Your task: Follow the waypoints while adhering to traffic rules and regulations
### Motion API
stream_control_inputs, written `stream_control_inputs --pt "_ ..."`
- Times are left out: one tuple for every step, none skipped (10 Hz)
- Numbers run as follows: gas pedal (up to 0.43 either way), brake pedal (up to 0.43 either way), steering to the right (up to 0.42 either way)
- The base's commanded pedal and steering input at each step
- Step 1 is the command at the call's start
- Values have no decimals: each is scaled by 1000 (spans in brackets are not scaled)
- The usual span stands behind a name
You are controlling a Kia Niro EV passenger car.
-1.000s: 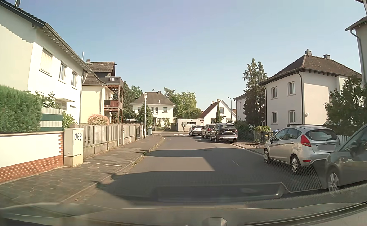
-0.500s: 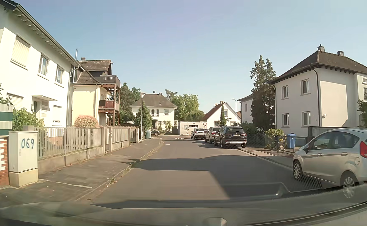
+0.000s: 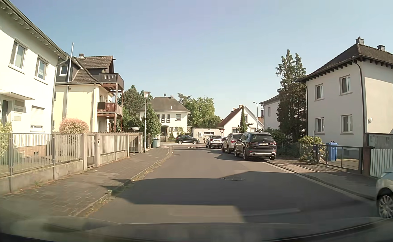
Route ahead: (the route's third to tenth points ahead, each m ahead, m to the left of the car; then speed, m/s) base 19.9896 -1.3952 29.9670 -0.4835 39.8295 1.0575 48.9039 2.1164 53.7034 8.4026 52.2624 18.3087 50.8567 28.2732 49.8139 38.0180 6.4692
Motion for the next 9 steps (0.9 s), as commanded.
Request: stream_control_inputs --pt "87 30 -8" --pt "87 30 -9" --pt "79 30 -10" --pt "79 30 -12" --pt "79 30 -12" --pt "79 30 -13" --pt "79 30 -15" --pt "79 30 -15" --pt "79 30 -15"
